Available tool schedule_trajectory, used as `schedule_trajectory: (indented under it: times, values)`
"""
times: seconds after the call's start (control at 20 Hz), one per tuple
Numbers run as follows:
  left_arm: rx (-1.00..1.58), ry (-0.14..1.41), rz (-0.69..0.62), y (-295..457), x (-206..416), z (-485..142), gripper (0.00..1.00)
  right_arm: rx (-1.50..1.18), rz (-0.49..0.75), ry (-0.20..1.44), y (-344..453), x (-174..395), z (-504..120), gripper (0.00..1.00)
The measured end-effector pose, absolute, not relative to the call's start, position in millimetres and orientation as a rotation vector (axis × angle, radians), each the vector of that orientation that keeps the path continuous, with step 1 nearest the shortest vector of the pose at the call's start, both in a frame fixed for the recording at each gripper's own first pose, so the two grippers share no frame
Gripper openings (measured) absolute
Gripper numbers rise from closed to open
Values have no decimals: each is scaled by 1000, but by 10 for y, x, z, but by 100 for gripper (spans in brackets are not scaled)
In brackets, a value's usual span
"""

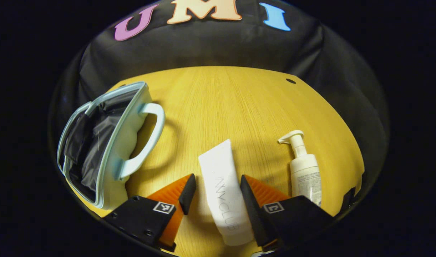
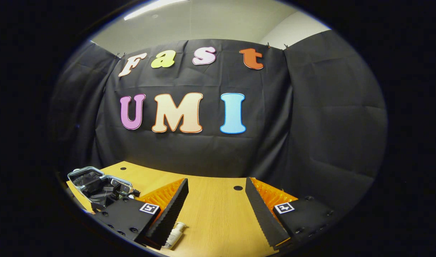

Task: First open the suitcase, pack the skin care products into it, and then close the suitcase.

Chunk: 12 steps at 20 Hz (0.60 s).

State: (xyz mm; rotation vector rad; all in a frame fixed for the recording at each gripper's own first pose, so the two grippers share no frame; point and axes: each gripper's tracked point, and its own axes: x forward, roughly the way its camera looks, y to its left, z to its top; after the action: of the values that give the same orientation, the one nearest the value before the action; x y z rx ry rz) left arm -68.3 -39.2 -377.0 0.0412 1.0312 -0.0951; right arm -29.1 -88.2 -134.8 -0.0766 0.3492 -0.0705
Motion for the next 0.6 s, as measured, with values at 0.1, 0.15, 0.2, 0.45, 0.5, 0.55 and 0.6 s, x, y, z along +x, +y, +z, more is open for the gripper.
schedule_trajectory:
  times: [0.1,0.15,0.2,0.45,0.5,0.55,0.6]
  values:
    - [25,996,-101,-421,-655,-3794,62,-72,-64,359,-816,-278,-1399,100]
    - [21,987,-107,-430,-649,-3793,59,-66,-60,369,-775,-280,-1446,100]
    - [19,982,-121,-430,-630,-3789,52,-58,-53,383,-721,-291,-1499,100]
    - [-71,1022,-166,-438,-628,-3797,28,-15,-25,508,-460,-330,-1943,100]
    - [-101,1021,-167,-431,-634,-3788,18,-6,-24,545,-410,-354,-2057,100]
    - [-116,1018,-174,-425,-620,-3786,17,2,-20,587,-363,-386,-2195,100]
    - [-122,1021,-185,-425,-632,-3780,14,12,-14,635,-304,-422,-2332,100]
